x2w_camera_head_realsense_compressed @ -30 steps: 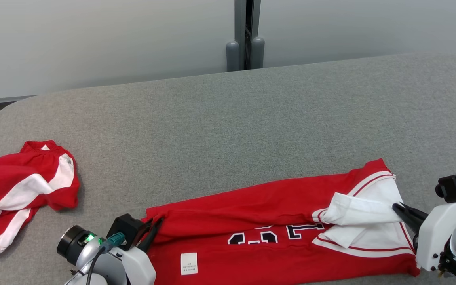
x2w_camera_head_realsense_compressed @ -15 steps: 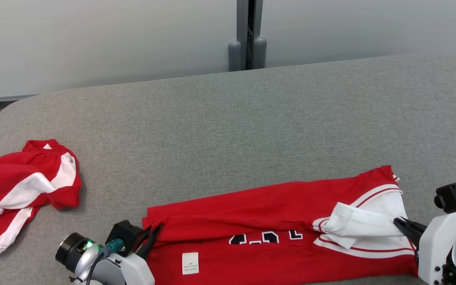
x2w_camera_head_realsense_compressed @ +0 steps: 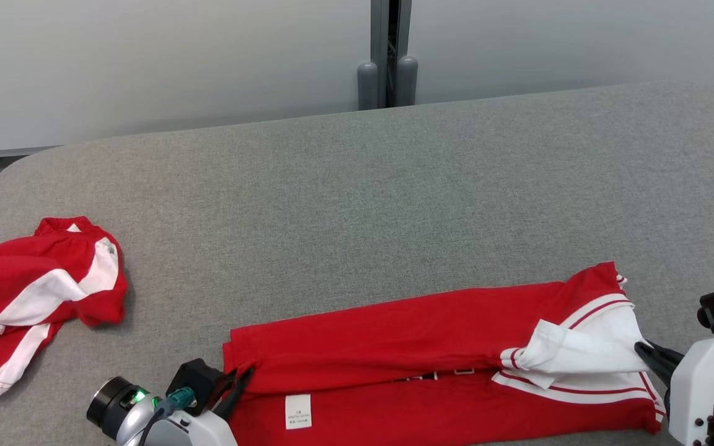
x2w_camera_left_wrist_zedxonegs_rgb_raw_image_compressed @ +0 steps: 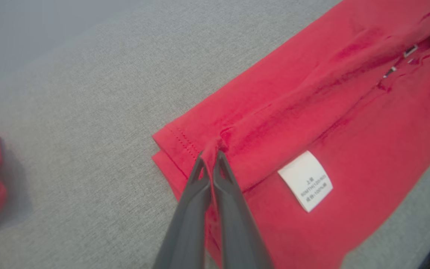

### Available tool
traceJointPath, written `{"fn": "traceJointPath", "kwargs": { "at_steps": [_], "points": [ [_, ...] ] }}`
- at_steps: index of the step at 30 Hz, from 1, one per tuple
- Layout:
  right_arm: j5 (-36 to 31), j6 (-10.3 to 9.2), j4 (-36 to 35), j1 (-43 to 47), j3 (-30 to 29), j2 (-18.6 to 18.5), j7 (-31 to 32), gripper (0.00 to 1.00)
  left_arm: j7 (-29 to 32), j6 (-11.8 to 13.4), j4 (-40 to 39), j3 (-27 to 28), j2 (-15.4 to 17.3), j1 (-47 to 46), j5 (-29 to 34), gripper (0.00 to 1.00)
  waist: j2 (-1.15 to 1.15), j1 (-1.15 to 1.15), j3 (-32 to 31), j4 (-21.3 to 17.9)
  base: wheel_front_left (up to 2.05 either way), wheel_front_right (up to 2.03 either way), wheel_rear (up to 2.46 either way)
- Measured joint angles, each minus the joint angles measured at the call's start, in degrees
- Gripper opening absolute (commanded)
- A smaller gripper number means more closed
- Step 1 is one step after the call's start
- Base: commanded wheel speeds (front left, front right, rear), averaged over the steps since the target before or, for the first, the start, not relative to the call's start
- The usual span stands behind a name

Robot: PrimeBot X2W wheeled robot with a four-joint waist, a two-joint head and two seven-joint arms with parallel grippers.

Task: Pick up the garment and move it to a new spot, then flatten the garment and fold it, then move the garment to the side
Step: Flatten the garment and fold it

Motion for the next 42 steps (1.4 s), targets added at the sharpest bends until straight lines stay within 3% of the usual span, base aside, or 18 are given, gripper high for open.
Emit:
{"fn": "traceJointPath", "kwargs": {
  "at_steps": [6,7,8,9,17,22,26,32,35,36,42],
  "points": [
    [0.05,0.0,0.91,0.01,-0.74,0.32,-0.24,0.0,0.41,-0.08,-0.32,-0.44,0.08,0.06,-0.2,0.0,0.0,0.0,0.44,0.23,0.0,0.0,0.0],
    [0.05,0.0,1.09,0.01,-0.97,0.49,-0.14,0.33,0.62,-0.03,-0.27,-0.44,0.02,0.07,-0.52,0.19,0.0,0.0,0.51,0.26,0.0,0.0,0.0],
    [0.03,0.0,1.16,0.01,-1.09,0.56,-0.08,1.0,1.12,0.03,-0.16,-0.46,0.01,0.07,-0.62,0.54,0.0,0.0,0.56,0.27,0.0,0.0,0.0],
    [0.0,0.0,1.37,-0.03,-1.38,0.77,0.19,1.0,1.35,0.15,-0.13,-0.44,-0.02,0.12,-0.74,1.0,0.0,0.0,0.61,0.26,0.0,0.0,0.0],
    [-1.68,0.0,2.27,-1.67,-3.77,0.67,0.78,1.0,2.54,1.63,-0.38,0.99,0.62,-0.01,-2.08,1.0,0.0,0.0,0.81,-0.01,0.0,0.0,0.0],
    [-3.18,0.0,1.85,-4.14,-5.32,0.63,-3.9,1.0,0.19,3.97,-2.21,4.28,1.35,-1.55,-2.98,1.0,0.0,0.0,0.12,-0.03,0.0,0.0,0.0],
    [-4.09,0.0,1.22,-5.67,-6.19,1.51,-11.52,1.0,-4.82,7.22,-3.13,8.08,0.7,-2.24,-4.0,1.0,0.0,0.0,-0.69,0.02,0.0,0.0,0.0],
    [-4.15,0.0,0.65,-7.73,-4.05,1.94,-26.92,1.0,-13.73,11.95,-4.91,14.29,-3.2,-2.08,-5.75,1.0,0.0,0.0,-1.11,-0.43,0.0,0.0,0.0],
    [-4.69,0.0,0.71,-8.29,-3.87,2.58,-35.09,1.0,-14.71,12.73,-6.06,17.57,-5.14,-0.4,-5.86,1.0,0.0,0.0,-1.22,-0.67,0.0,0.0,0.0],
    [-5.7,0.0,0.88,-8.27,-3.69,3.1,-39.67,1.0,-14.82,12.89,-8.81,21.41,-6.76,0.37,-4.33,1.0,0.0,0.0,-1.21,-0.78,0.0,0.0,0.0],
    [-6.99,0.0,1.88,-7.12,-5.19,6.49,-48.37,1.0,-14.9,12.24,-15.77,30.53,-12.6,4.82,1.67,1.0,0.0,0.0,-1.3,-0.85,0.0,0.0,0.0]
  ]
}}
